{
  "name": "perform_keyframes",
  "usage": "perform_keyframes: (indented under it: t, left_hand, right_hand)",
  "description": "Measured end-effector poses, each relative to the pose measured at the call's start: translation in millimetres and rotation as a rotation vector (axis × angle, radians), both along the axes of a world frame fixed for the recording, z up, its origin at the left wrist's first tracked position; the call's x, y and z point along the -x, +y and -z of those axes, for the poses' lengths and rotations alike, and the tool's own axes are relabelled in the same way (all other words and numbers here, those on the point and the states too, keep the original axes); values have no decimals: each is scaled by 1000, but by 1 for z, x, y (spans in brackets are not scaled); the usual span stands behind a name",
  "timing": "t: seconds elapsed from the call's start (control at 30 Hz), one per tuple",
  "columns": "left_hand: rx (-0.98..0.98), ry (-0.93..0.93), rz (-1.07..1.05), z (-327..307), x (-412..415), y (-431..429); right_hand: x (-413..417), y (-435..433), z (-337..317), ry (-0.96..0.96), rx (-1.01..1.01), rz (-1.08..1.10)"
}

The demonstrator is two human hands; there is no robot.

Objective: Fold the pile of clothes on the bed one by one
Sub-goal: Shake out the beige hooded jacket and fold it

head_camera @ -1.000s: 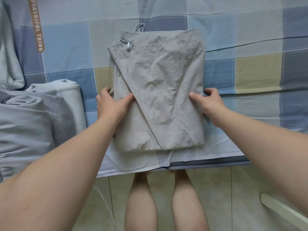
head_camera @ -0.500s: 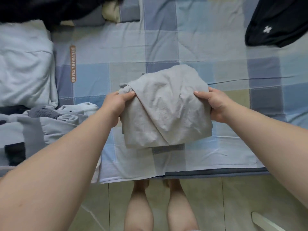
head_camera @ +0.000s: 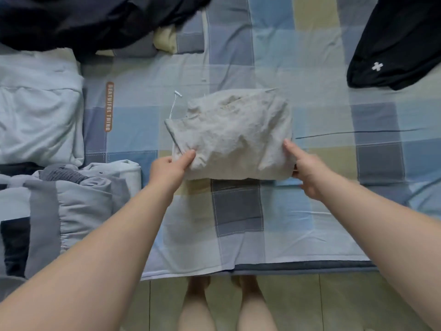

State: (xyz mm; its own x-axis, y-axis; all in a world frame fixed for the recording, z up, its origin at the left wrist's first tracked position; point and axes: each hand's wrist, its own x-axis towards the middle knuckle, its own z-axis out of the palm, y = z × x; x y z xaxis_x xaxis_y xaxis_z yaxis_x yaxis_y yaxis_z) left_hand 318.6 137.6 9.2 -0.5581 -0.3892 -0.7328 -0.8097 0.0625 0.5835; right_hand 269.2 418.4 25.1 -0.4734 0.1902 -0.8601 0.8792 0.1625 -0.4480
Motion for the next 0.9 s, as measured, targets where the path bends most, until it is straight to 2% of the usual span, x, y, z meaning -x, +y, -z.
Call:
perform_keyframes:
  t: [0.13,0.27,0.3,0.37,0.43,0.5,0.53,0.6,0.7,0.8,0.9]
  left_hand:
    - [98,-214,79,75,-58,2]
    - [345,-254,182,91,-80,17]
    - [448,-214,184,86,-81,21]
    - [627,-6,221,68,-78,25]
    - [698,222,410,57,-69,26]
    - [721,330,625,57,-52,27]
    - [729,334,709,59,-43,28]
    - [728,283,890,71,-25,32]
    - [668,189,1111,107,-12,38]
    - [668,154,1115,150,-16,39]
    - [760,214,1095,181,-26,40]
  right_hand:
    - [-52,5,67,-205,-75,-37]
    - [-85,2,99,-219,-144,-36]
    - [-88,3,101,-165,-222,-73]
    - [-87,4,95,24,-446,-253]
    - [-81,1,79,317,-612,-510]
    - [-70,-7,66,556,-647,-721]
    - [-63,-13,65,615,-651,-819]
    - [-50,-27,75,645,-659,-987]
    - [-41,-42,110,581,-665,-1146]
    - [-48,-44,160,540,-726,-1234]
    - [-59,-43,198,645,-823,-1235]
